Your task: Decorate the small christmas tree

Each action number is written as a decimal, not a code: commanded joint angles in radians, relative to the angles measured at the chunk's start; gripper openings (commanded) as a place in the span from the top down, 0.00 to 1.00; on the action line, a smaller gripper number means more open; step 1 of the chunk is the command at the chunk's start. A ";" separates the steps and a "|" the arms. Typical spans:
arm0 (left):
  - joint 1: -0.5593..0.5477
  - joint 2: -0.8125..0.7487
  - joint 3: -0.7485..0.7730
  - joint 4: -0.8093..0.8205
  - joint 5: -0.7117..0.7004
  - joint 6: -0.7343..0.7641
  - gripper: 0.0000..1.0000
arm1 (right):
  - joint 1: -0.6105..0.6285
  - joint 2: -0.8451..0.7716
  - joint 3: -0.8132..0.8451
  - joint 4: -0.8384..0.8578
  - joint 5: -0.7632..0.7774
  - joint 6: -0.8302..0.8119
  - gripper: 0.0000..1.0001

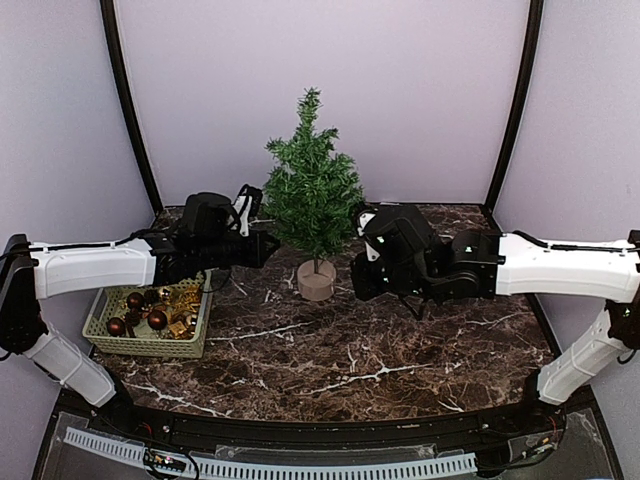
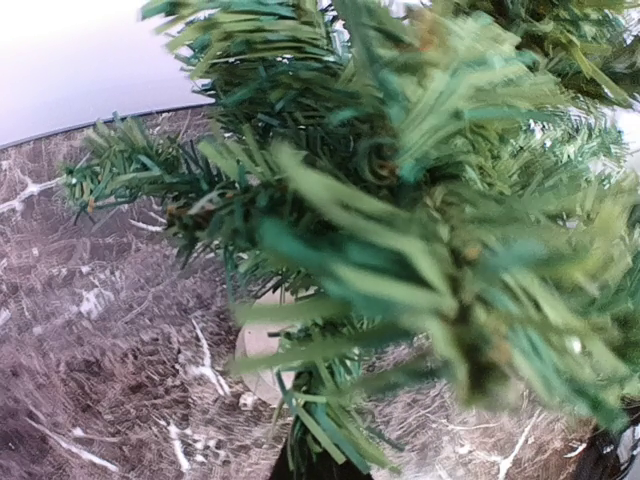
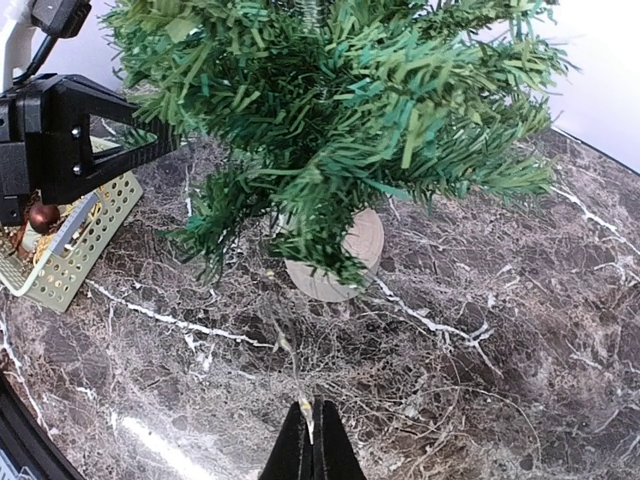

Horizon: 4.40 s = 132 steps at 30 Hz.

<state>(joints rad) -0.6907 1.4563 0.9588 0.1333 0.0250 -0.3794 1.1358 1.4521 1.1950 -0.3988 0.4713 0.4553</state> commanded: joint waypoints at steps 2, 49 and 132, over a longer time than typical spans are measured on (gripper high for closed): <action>0.006 -0.064 -0.045 0.039 0.004 0.047 0.70 | -0.004 0.011 0.014 0.061 -0.021 -0.023 1.00; -0.238 0.000 0.202 -0.182 -0.111 -0.231 0.07 | -0.004 0.042 -0.154 0.268 -0.074 0.072 1.00; -0.121 -0.093 -0.041 -0.032 0.054 -0.190 1.00 | -0.038 0.147 -0.353 0.610 -0.392 -0.080 0.25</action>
<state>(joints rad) -0.8162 1.4075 0.9245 0.0669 0.0559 -0.5861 1.0824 1.5143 0.7513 0.1013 0.0834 0.4820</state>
